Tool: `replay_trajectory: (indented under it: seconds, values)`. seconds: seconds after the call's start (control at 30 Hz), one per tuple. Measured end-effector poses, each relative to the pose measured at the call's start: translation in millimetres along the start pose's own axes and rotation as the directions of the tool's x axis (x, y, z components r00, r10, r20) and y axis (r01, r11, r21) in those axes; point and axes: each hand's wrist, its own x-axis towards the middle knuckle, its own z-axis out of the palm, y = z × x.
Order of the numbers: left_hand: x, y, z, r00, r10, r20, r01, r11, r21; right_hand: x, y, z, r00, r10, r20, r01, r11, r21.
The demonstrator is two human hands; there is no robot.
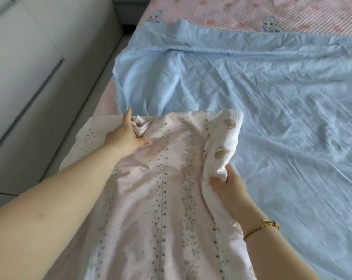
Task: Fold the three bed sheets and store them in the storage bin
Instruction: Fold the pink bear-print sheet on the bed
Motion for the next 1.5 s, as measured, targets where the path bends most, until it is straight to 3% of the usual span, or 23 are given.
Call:
replay_trajectory:
  seconds: [0.07, 0.13, 0.17, 0.23, 0.33, 0.43, 0.5, 0.57, 0.63, 0.7, 0.8, 0.87, 0.97, 1.03, 1.13, 1.23, 1.33, 1.43, 1.5]
  values:
    - [13.0, -2.9, -12.0, 0.995, -0.006, 0.099, -0.017, 0.974, 0.227, -5.5, 2.7, 12.5, 0.996, -0.092, -0.021, 0.089, 0.988, -0.128]
    - [26.6, -5.1, -22.5, 0.992, 0.026, 0.123, -0.084, 0.868, 0.489, -10.9, 5.6, 19.4, 0.991, -0.132, -0.006, 0.129, 0.975, -0.181]
    - [33.2, -4.6, -25.5, 0.990, 0.058, 0.127, -0.118, 0.833, 0.540, -12.1, 7.4, 19.4, 0.988, -0.152, -0.014, 0.147, 0.970, -0.194]
    - [46.4, -3.9, -27.2, 0.978, 0.103, 0.183, -0.186, 0.827, 0.531, -12.7, 12.7, 18.3, 0.984, -0.171, -0.048, 0.157, 0.964, -0.215]
    - [55.8, -4.2, -24.3, 0.953, 0.025, 0.301, -0.161, 0.885, 0.437, -12.8, 19.0, 23.6, 0.979, -0.170, -0.113, 0.135, 0.954, -0.266]
    - [49.6, -8.0, -21.7, 0.969, 0.074, 0.235, -0.179, 0.865, 0.468, -11.0, 21.4, 29.5, 0.972, -0.133, -0.195, 0.082, 0.964, -0.251]
    - [36.5, -14.2, -28.6, 0.972, 0.145, 0.184, -0.210, 0.891, 0.404, -8.4, 21.4, 27.8, 0.959, -0.065, -0.276, 0.018, 0.985, -0.170]
    - [18.3, -27.7, -43.0, 0.960, 0.121, 0.252, -0.172, 0.966, 0.191, -7.6, 17.8, 22.6, 0.946, 0.008, -0.324, -0.025, 0.999, -0.048]
    - [-7.9, -40.0, -69.9, 0.926, 0.065, 0.372, -0.087, 0.995, 0.045, -16.1, 7.1, 12.5, 0.949, 0.090, -0.301, -0.072, 0.995, 0.071]
    - [-35.2, -40.9, -108.3, 0.930, 0.043, 0.365, -0.039, 0.999, -0.018, -29.7, -10.5, -3.7, 0.962, 0.115, -0.249, -0.078, 0.985, 0.152]
    - [-50.7, -20.9, -161.5, 0.970, 0.086, 0.229, -0.089, 0.996, 0.000, -58.6, -49.1, -37.8, 0.981, 0.048, -0.189, -0.005, 0.975, 0.221]
    - [-46.4, 10.3, -183.1, 0.987, 0.151, 0.055, -0.155, 0.986, 0.068, -68.4, -74.8, -61.3, 0.983, -0.010, -0.185, 0.055, 0.970, 0.237]
    - [-18.5, 53.6, -176.8, 0.941, 0.284, -0.182, -0.267, 0.957, 0.112, -58.7, -94.3, -89.9, 0.958, -0.036, -0.286, 0.111, 0.962, 0.249]
    - [1.5, 64.5, -150.7, 0.920, 0.298, -0.255, -0.279, 0.954, 0.110, -39.8, -87.8, -102.5, 0.937, -0.032, -0.349, 0.117, 0.967, 0.225]
    - [4.6, 44.3, -86.0, 0.968, 0.135, -0.210, -0.093, 0.975, 0.200, -20.7, -43.2, -108.0, 0.948, 0.077, -0.308, 0.002, 0.969, 0.246]
    - [-45.8, 3.6, -6.1, 1.000, 0.019, 0.014, -0.022, 0.969, 0.246, -39.5, 31.0, -97.9, 0.929, 0.258, -0.264, -0.229, 0.964, 0.136]
    - [-119.8, -34.1, 37.3, 0.988, -0.124, 0.095, 0.127, 0.992, -0.021, -83.1, 72.5, -87.7, 0.895, 0.329, -0.303, -0.299, 0.944, 0.140]
    - [-184.9, -56.7, 46.3, 0.973, -0.218, 0.076, 0.231, 0.910, -0.345, -119.4, 86.4, -85.5, 0.885, 0.396, -0.246, -0.380, 0.918, 0.111]
    - [-222.9, -62.3, 42.8, 0.965, -0.204, 0.163, 0.256, 0.860, -0.442, -145.0, 83.8, -76.4, 0.883, 0.427, -0.196, -0.419, 0.904, 0.085]
